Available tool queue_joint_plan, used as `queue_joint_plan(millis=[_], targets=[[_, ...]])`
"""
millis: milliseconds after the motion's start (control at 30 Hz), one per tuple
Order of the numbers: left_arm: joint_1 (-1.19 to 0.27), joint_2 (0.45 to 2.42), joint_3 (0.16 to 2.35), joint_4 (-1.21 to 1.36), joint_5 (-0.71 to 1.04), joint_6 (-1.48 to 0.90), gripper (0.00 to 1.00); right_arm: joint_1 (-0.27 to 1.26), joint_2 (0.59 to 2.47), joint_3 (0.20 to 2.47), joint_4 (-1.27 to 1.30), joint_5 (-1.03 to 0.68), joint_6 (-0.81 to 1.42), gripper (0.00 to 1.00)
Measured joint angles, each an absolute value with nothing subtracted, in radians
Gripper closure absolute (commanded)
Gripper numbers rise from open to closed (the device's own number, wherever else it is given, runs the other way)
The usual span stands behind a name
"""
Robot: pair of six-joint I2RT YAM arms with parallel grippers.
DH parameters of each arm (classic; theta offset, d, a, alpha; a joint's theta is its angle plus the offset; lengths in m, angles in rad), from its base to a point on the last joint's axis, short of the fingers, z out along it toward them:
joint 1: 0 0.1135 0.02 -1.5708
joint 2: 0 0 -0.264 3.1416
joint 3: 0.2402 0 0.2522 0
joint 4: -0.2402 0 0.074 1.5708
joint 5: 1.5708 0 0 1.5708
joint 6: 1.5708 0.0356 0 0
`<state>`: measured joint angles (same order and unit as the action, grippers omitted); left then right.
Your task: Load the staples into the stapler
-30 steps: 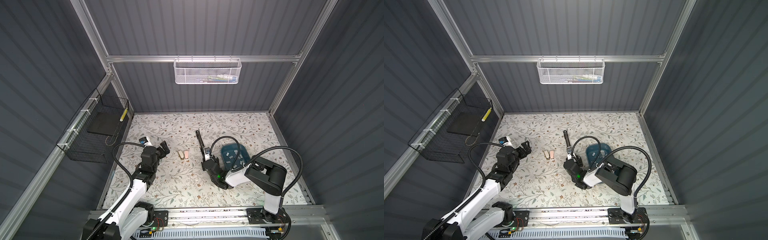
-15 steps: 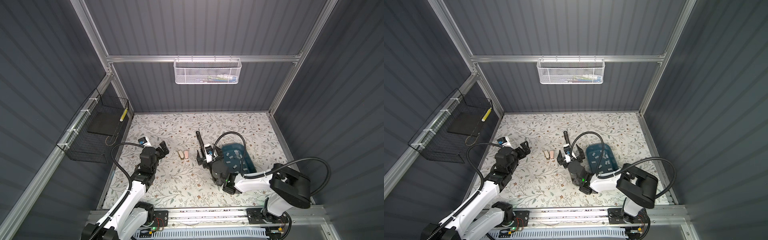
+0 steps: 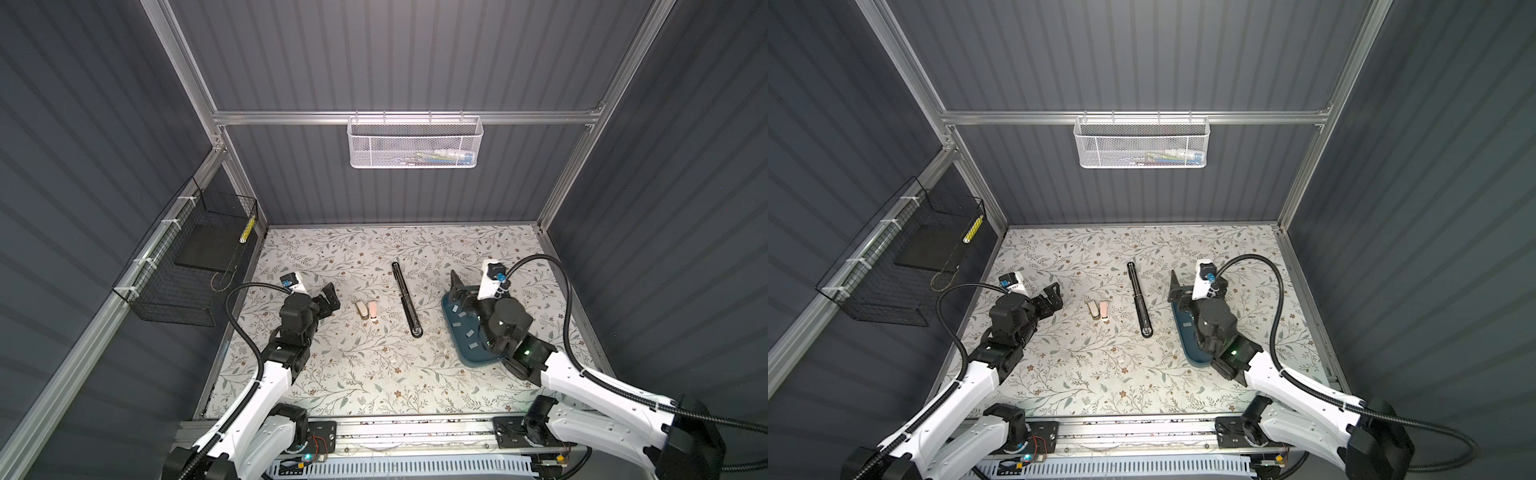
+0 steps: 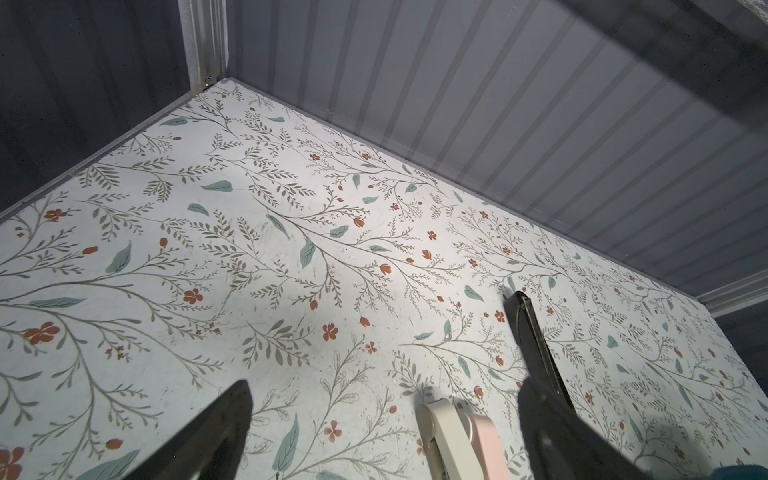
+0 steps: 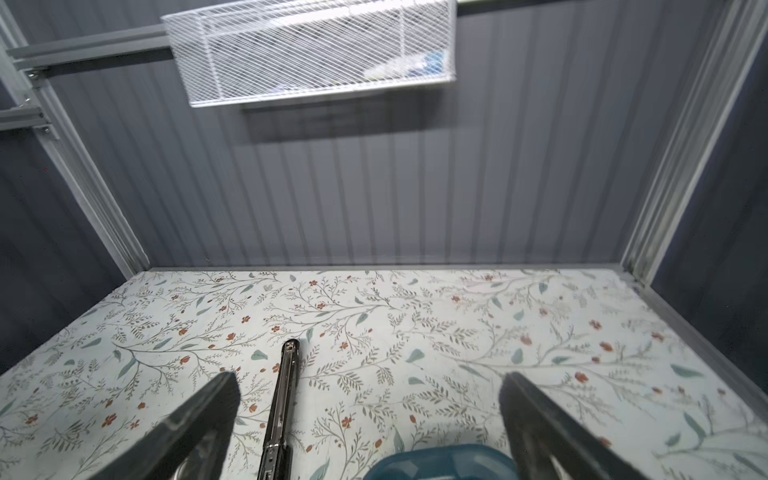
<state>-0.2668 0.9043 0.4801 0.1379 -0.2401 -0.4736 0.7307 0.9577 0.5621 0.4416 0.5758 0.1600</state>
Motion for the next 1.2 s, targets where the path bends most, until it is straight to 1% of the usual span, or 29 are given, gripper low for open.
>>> queue_joint_plan(millis=[100, 233, 400, 533, 633, 800, 967, 1200], targets=[[-0.267, 0.904, 0.501, 0.135, -0.200, -0.474, 0.00, 0.686, 0.937, 0.562, 0.352, 0.503, 0.219, 0.01], [-0.266, 0.909, 0.584, 0.105, -0.164, -0.506, 0.00, 0.677, 0.942, 0.563, 0.290, 0.445, 0.247, 0.01], [-0.266, 0.973, 0.831, 0.006, -0.170, -0.553, 0.00, 0.669, 1.002, 0.598, 0.231, 0.386, 0.262, 0.01], [-0.266, 1.030, 1.029, -0.053, -0.192, -0.484, 0.00, 0.669, 1.060, 0.632, 0.202, 0.370, 0.257, 0.01], [-0.266, 1.047, 1.099, -0.056, -0.201, -0.358, 0.00, 0.668, 1.093, 0.652, 0.179, 0.370, 0.250, 0.01], [-0.266, 1.084, 1.104, -0.015, -0.140, -0.046, 0.00, 0.668, 1.115, 0.672, 0.152, 0.370, 0.243, 0.01], [-0.283, 1.206, 1.156, -0.089, -0.046, 0.324, 0.00, 0.652, 1.115, 0.672, 0.149, 0.370, 0.240, 0.01], [-0.315, 1.285, 1.174, -0.228, 0.074, 0.762, 0.01, 0.635, 1.114, 0.671, 0.150, 0.366, 0.243, 0.01]])
